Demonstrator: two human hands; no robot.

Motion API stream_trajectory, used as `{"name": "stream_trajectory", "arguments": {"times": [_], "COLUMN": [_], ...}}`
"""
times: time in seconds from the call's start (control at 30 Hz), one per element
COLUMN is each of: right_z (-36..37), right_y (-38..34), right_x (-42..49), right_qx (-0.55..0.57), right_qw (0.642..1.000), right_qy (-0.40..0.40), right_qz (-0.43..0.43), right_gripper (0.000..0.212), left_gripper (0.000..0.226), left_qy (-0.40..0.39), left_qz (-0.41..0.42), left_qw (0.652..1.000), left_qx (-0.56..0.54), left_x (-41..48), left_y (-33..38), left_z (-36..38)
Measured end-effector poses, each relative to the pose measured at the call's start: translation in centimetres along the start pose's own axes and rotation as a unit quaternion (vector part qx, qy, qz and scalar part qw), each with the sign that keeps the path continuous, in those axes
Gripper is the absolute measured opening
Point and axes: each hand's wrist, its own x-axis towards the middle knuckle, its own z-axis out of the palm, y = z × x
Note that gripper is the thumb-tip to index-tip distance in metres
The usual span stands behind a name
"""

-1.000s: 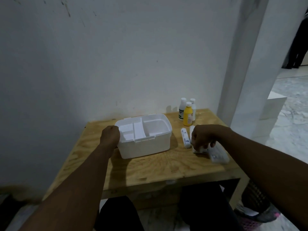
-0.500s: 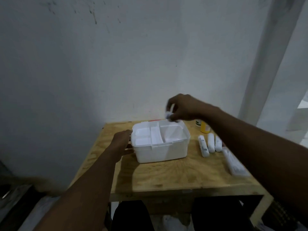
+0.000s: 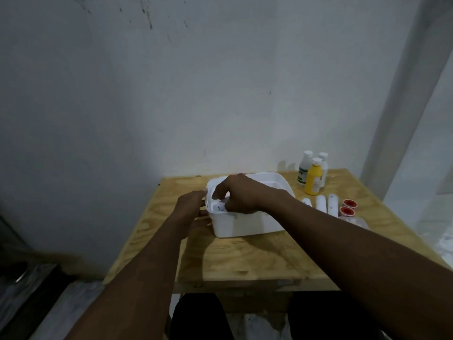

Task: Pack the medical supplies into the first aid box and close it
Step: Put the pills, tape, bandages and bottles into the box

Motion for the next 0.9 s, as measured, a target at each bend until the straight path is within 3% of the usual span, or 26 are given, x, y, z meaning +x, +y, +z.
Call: {"name": "stream_trajectory", "arguments": {"times": [0.1,0.17,0.23,0.3,0.43,0.53,0.63,0.7,0.9], "right_z": [-0.7,-1.7,-2.8,-3.4,-2.0,-0.9,-1.0,-0.8,1.7], "right_y": [0.8,2.1,4.4,7.3,11.6,12.5,12.8,13.7,14.8], "right_x": [-0.8,-1.6,-2.3,-3.3,-5.9,-6.2,-6.0,-6.2,-7.0], "right_qx": [0.031,0.075,0.105,0.091,0.067,0.056,0.057,0.065,-0.001], "right_qw": [0.998,0.985,0.953,0.924,0.911,0.904,0.895,0.888,0.913], "right_qy": [0.052,0.152,0.265,0.313,0.202,0.219,0.251,0.226,0.135], "right_qz": [0.008,0.039,0.103,0.198,0.353,0.362,0.365,0.394,0.385], "right_gripper": [0.037,0.031,0.023,0.019,0.021,0.027,0.015,0.006,0.019], "left_gripper": [0.026,0.029,0.030,0.029,0.023,0.021,0.020,0.021,0.029], "left_qy": [-0.003,-0.003,0.001,0.005,0.014,0.027,0.030,0.029,0.030], "left_qz": [0.001,0.000,0.002,0.004,0.012,0.020,0.030,0.030,0.025], "left_qw": [1.000,1.000,1.000,1.000,1.000,0.999,0.999,0.999,0.999], "left_qx": [0.003,-0.003,-0.010,-0.012,-0.017,-0.018,-0.009,-0.007,-0.005], "left_x": [0.2,0.3,0.3,0.3,0.4,0.4,0.5,0.7,0.6], "left_y": [-0.1,-0.1,-0.1,-0.1,-0.1,0.1,0.3,0.2,0.0], "left_z": [0.5,0.9,1.2,1.5,2.1,2.5,2.5,2.4,2.4]}}
